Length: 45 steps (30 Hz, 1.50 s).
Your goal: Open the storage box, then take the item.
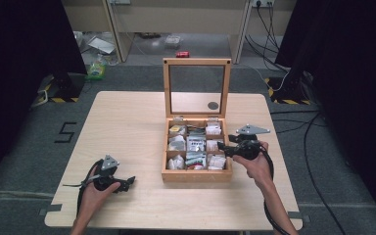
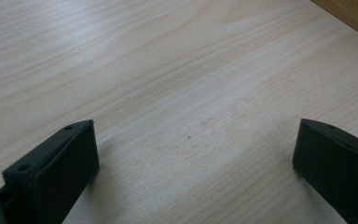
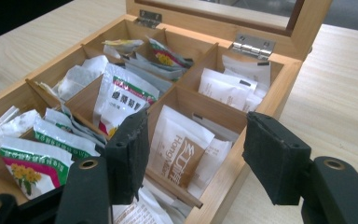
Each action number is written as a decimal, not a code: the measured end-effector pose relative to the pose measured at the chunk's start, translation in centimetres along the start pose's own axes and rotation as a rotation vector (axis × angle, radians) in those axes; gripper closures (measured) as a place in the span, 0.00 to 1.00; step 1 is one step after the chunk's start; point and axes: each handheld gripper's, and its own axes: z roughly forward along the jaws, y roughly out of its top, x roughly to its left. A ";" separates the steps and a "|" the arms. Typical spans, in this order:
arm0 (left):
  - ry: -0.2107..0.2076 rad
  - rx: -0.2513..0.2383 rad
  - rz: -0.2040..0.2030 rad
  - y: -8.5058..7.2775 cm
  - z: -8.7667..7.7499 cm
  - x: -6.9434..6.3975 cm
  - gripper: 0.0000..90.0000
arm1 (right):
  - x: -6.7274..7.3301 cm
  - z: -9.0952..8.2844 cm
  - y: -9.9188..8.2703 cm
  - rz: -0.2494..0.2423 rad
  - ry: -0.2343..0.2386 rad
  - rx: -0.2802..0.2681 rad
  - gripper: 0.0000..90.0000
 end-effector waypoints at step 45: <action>0.000 0.000 0.000 0.0 0.0 0.0 0.00 | 0.6 3.1 1.8 -0.079 0.001 0.118 0.56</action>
